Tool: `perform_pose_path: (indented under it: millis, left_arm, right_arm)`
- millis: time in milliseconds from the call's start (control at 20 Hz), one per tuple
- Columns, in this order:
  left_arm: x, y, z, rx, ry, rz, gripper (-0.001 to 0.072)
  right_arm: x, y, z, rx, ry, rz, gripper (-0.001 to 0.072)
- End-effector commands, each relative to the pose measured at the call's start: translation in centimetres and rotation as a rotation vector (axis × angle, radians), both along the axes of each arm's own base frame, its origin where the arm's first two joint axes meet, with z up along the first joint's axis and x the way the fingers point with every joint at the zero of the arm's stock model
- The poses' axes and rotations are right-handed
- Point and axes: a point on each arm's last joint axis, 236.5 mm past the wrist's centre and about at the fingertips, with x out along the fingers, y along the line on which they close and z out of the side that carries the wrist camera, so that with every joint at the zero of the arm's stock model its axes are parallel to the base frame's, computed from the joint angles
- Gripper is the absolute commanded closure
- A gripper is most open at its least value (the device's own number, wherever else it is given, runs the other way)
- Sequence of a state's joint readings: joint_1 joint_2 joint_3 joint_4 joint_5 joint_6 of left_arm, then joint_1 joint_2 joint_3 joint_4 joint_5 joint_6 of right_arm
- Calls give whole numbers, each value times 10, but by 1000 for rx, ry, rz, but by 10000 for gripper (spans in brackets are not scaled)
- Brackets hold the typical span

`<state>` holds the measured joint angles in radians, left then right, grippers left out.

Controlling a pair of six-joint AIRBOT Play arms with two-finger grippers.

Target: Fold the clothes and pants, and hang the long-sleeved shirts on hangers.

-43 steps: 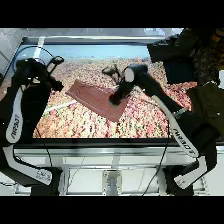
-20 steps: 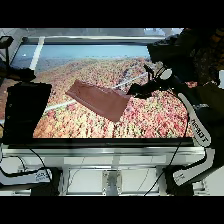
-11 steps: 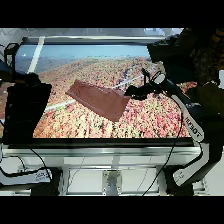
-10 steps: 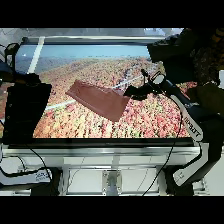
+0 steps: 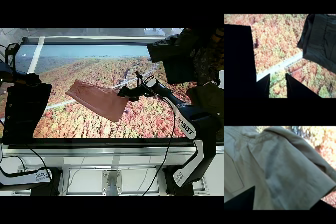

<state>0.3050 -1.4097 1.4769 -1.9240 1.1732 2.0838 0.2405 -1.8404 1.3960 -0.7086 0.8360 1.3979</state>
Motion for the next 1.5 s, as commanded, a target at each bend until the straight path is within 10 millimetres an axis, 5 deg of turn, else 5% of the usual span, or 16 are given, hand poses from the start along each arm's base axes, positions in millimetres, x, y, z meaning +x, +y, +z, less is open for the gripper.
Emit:
perform_pose_path:
  millis: [0, 200, 400, 550, 650, 750, 800, 850, 900, 1250, 1450]
  left_arm:
    - [0, 0, 0, 0, -1, 0, 497]
    - [1, 0, 0, 1, -3, 1, 497]
    - [1, 1, 1, 2, -7, 3, 497]
    - [2, 1, 1, 3, -10, 4, 497]
    - [3, 1, 2, 3, -14, 5, 497]
    - [3, 1, 2, 4, -17, 6, 497]
    - [3, 1, 2, 4, -17, 6, 496]
    - [3, 1, 2, 4, -16, 6, 497]
    - [3, 1, 2, 4, -16, 6, 497]
    - [3, 1, 2, 4, -16, 6, 497]
    - [3, 1, 1, 4, -15, 6, 497]
  right_arm:
    - [0, 13, -3, 13, -6, -2, 333]
    - [-3, 35, -10, 34, -6, -8, 708]
    - [39, 26, 31, 27, -130, -40, 714]
    - [63, -31, 51, -133, -136, -102, 714]
    - [51, -83, 47, -301, -66, -73, 714]
    - [27, -108, 38, -358, 31, -15, 706]
    - [17, -112, 33, -371, 58, 33, 611]
    - [15, -112, 31, -379, 60, 52, 315]
    - [17, -114, 31, -385, 50, 48, 109]
    - [33, -134, 5, -461, 59, -43, 120]
    - [47, -108, -16, -343, 47, -64, 120]
